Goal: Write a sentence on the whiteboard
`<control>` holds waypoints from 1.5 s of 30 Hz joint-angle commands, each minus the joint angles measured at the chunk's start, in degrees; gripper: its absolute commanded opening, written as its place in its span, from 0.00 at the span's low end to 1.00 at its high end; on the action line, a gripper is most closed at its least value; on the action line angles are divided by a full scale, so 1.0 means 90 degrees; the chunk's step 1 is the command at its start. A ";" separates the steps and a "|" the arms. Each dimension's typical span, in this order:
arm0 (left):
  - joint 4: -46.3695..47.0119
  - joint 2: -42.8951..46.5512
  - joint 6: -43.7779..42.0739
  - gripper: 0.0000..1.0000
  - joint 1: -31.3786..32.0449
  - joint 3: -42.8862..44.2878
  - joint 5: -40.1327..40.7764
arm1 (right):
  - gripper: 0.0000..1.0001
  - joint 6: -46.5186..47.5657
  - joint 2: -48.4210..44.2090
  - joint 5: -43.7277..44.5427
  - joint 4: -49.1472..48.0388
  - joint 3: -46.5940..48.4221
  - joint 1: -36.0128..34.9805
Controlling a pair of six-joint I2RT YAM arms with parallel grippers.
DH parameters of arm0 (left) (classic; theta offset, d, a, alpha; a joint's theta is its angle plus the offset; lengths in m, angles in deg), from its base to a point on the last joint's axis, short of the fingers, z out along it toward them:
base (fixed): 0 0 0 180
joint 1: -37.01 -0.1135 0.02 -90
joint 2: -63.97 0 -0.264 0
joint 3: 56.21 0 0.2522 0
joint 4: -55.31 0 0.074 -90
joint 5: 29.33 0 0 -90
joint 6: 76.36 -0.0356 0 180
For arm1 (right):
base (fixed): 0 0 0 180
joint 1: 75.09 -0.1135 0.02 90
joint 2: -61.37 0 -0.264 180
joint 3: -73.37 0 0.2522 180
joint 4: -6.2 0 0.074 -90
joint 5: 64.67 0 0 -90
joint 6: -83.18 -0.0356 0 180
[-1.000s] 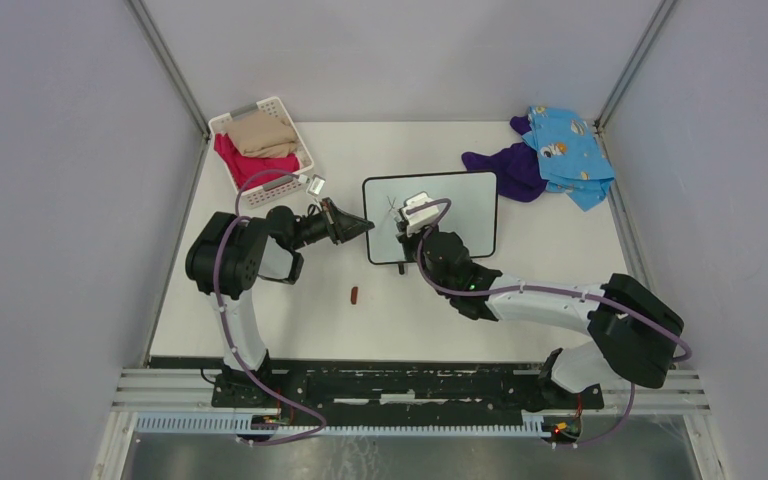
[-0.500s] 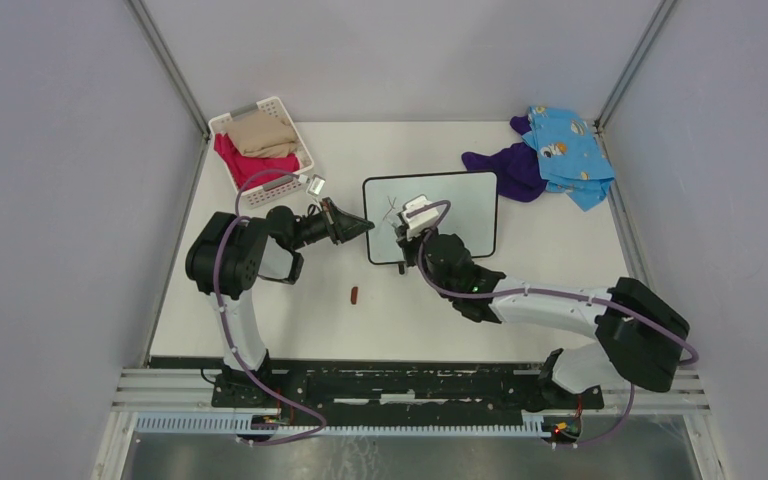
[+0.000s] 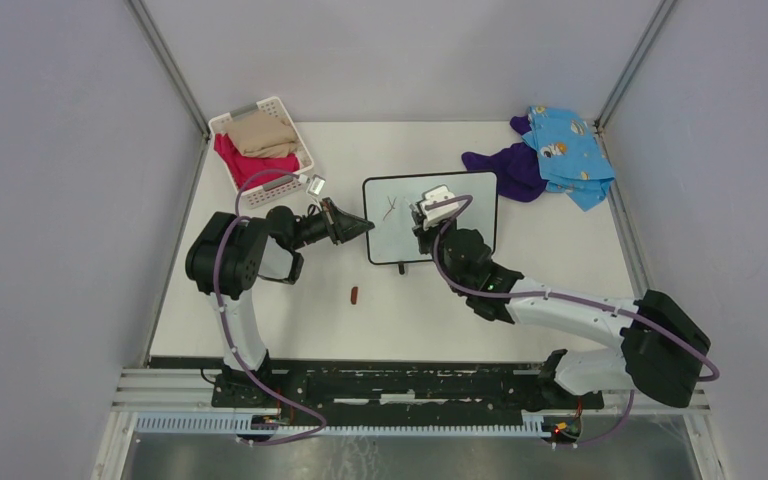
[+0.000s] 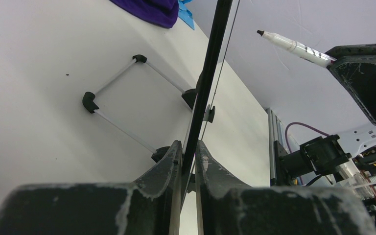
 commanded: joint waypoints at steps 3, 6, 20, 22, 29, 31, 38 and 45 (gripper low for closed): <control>0.0390 -0.0046 -0.0216 0.15 -0.0019 0.0018 -0.0049 | 0.00 0.0120 0.0222 0.0004 -0.0208 0.0213 0.0021; 0.0394 -0.0047 -0.0219 0.15 -0.0019 0.0016 -0.0050 | 0.00 0.0108 0.0288 -0.0077 -0.0241 0.0262 0.0020; 0.0393 -0.0046 -0.0220 0.15 -0.0019 0.0028 -0.0050 | 0.00 0.0065 0.0530 -0.0108 -0.0231 0.0361 0.0021; 0.0393 -0.0045 -0.0211 0.15 -0.0018 0.0032 -0.0052 | 0.00 0.0063 0.0570 -0.0107 -0.0213 0.0386 0.0027; 0.0384 -0.0051 -0.0211 0.14 -0.0014 0.0023 -0.0053 | 0.00 0.0038 0.0626 -0.0094 -0.0106 0.0323 0.0033; 0.0383 -0.0064 -0.0211 0.14 -0.0018 0.0024 -0.0053 | 0.00 0.0018 0.0605 -0.0073 -0.0095 0.0252 0.0031; 0.0372 -0.0059 -0.0221 0.14 -0.0019 0.0031 -0.0053 | 0.00 0.0018 0.0474 0.0012 -0.0067 -0.0011 0.0050; 0.0354 -0.0070 -0.0231 0.14 -0.0019 0.0031 -0.0052 | 0.00 0.0013 0.0296 0.0110 -0.0056 -0.0268 0.0118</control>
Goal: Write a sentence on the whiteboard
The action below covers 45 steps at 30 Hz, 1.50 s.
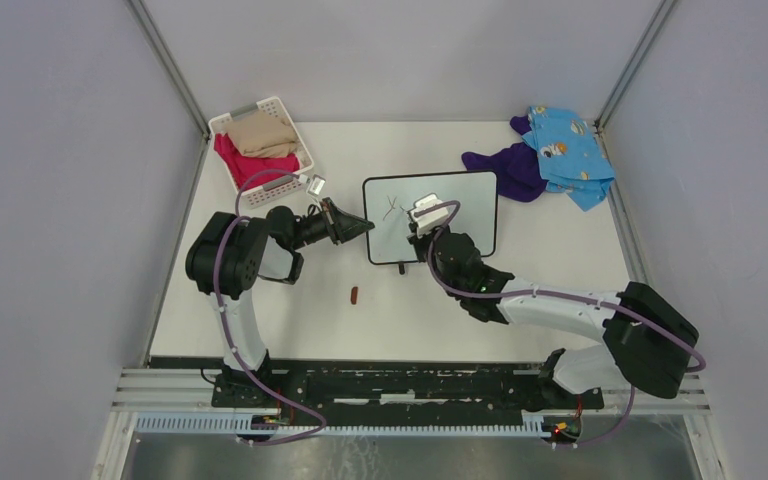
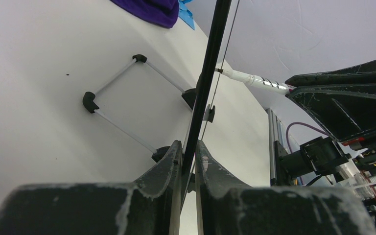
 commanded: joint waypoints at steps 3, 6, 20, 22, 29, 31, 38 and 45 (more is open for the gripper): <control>0.0348 -0.0066 -0.0238 0.14 -0.0019 0.0023 -0.0053 | 0.00 -0.0021 -0.0281 0.0231 -0.0116 -0.0207 0.0146; 0.0347 -0.0063 -0.0243 0.14 -0.0019 0.0023 -0.0051 | 0.00 -0.0021 -0.0318 0.0250 -0.0126 -0.0173 0.0192; 0.0317 -0.0066 -0.0243 0.14 -0.0019 0.0039 -0.0073 | 0.00 0.0038 -0.0105 0.0099 -0.0174 0.0280 0.0264; 0.0305 -0.0065 -0.0247 0.14 -0.0019 0.0036 -0.0072 | 0.00 0.0031 -0.0077 0.0062 -0.0185 0.0326 0.0267; 0.0297 -0.0069 -0.0251 0.14 -0.0019 0.0040 -0.0074 | 0.00 0.0000 0.0047 -0.0147 -0.0148 0.0436 0.0265; 0.0288 -0.0070 -0.0257 0.14 -0.0019 0.0043 -0.0073 | 0.00 -0.0021 0.0078 -0.0204 -0.0146 0.0444 0.0266; 0.0279 -0.0064 -0.0257 0.14 -0.0019 0.0045 -0.0063 | 0.00 -0.0021 0.0096 -0.0291 -0.0088 0.0371 0.0271; 0.0259 -0.0066 -0.0265 0.14 -0.0019 0.0049 -0.0057 | 0.00 -0.0208 0.0044 -0.0369 -0.0002 0.0189 0.0273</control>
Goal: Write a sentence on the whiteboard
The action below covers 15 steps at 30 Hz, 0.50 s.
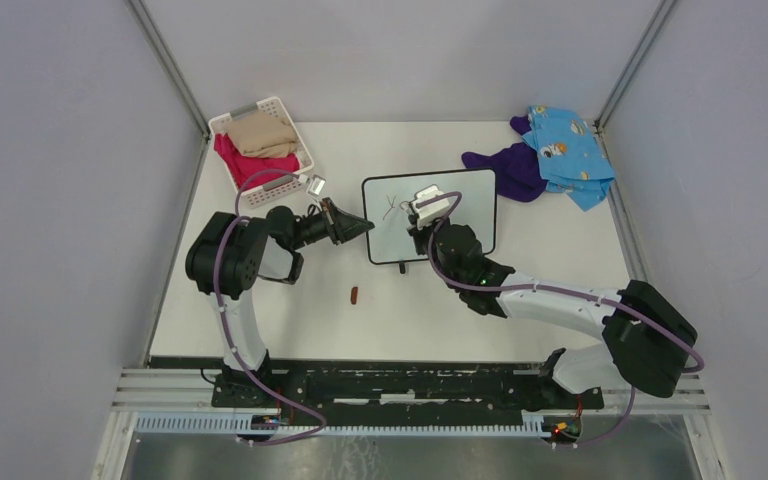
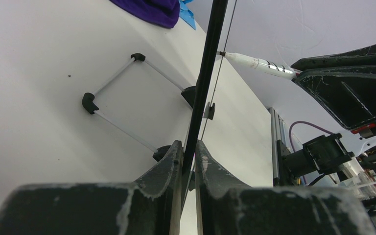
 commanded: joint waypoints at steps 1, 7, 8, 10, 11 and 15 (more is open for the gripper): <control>0.0254 -0.0075 -0.0157 0.14 -0.0019 0.0048 -0.0061 | 0.00 -0.0138 -0.0003 -0.0095 -0.0042 -0.0044 0.0042; 0.0208 -0.0079 -0.0187 0.14 -0.0019 0.0046 -0.0062 | 0.00 -0.0159 -0.0181 -0.0045 -0.0031 -0.0162 0.0042; 0.0199 -0.0077 -0.0187 0.14 -0.0019 0.0045 -0.0062 | 0.00 -0.0160 -0.0251 -0.0051 -0.0021 -0.0173 0.0045; 0.0198 -0.0063 -0.0196 0.14 -0.0019 0.0040 -0.0061 | 0.00 -0.0157 -0.0390 -0.0068 0.0013 -0.0182 0.0043; 0.0194 -0.0063 -0.0198 0.14 -0.0019 0.0039 -0.0062 | 0.00 -0.0156 -0.0492 -0.0069 0.0009 -0.0202 0.0041; 0.0186 -0.0070 -0.0206 0.14 -0.0017 0.0045 -0.0061 | 0.00 -0.0100 -0.0824 -0.0066 -0.0089 -0.0275 0.0046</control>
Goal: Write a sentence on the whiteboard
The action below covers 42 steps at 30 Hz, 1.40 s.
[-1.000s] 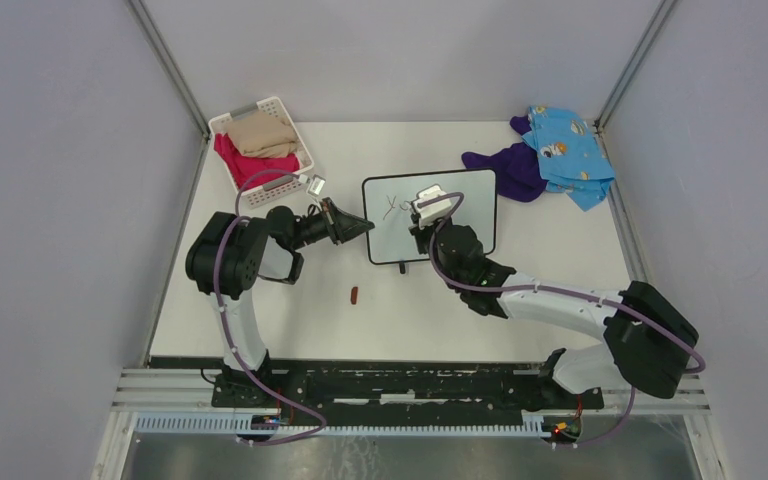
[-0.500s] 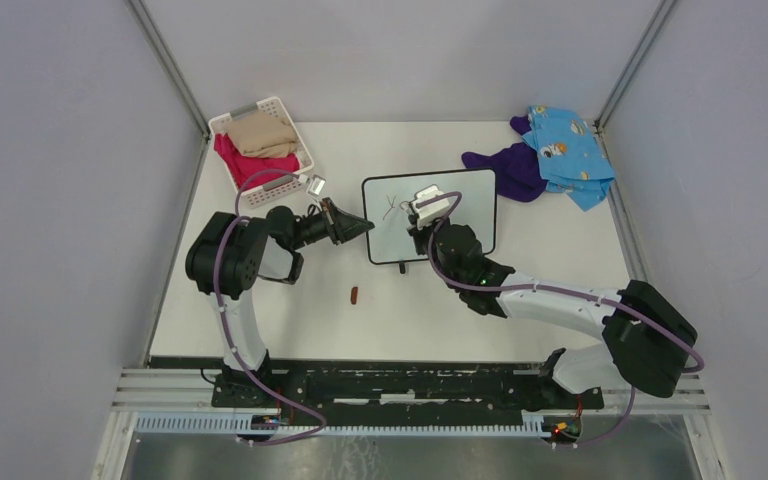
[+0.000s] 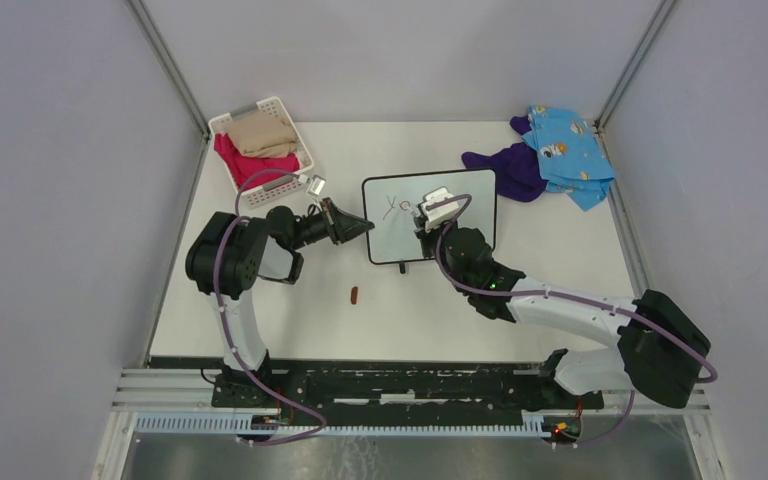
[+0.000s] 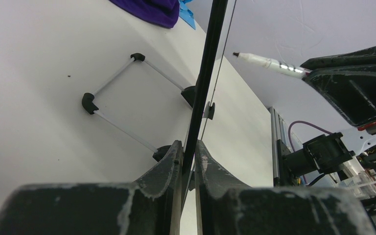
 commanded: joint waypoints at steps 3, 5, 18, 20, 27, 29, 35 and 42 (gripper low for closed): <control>0.0179 -0.0069 -0.0202 0.13 -0.0019 0.0044 -0.0061 | 0.00 0.0090 -0.0493 0.0157 -0.0225 -0.0017 0.0037; 0.0179 -0.0057 -0.0202 0.13 -0.0019 0.0040 -0.0063 | 0.00 0.0293 -0.0456 0.0214 -0.0216 -0.0003 0.0077; 0.0157 -0.0044 -0.0216 0.14 -0.0018 0.0054 -0.0061 | 0.00 0.0240 -0.0099 0.0126 -0.0264 0.0182 0.0227; 0.0163 -0.0044 -0.0212 0.14 -0.0019 0.0051 -0.0057 | 0.00 0.0235 -0.0071 0.0123 -0.0264 0.0184 0.0236; 0.0155 -0.0049 -0.0212 0.14 -0.0019 0.0057 -0.0058 | 0.00 0.0203 -0.0039 0.0153 -0.0234 0.0091 0.0272; 0.0156 -0.0052 -0.0211 0.13 -0.0019 0.0056 -0.0060 | 0.00 0.0182 -0.0039 0.0156 -0.0235 0.0043 0.0286; 0.0157 -0.0050 -0.0215 0.13 -0.0019 0.0050 -0.0058 | 0.00 0.0149 -0.0020 0.0162 -0.0216 -0.0049 0.0295; 0.0156 -0.0044 -0.0211 0.13 -0.0019 0.0055 -0.0057 | 0.00 0.0149 -0.0032 0.0161 -0.0181 -0.0148 0.0310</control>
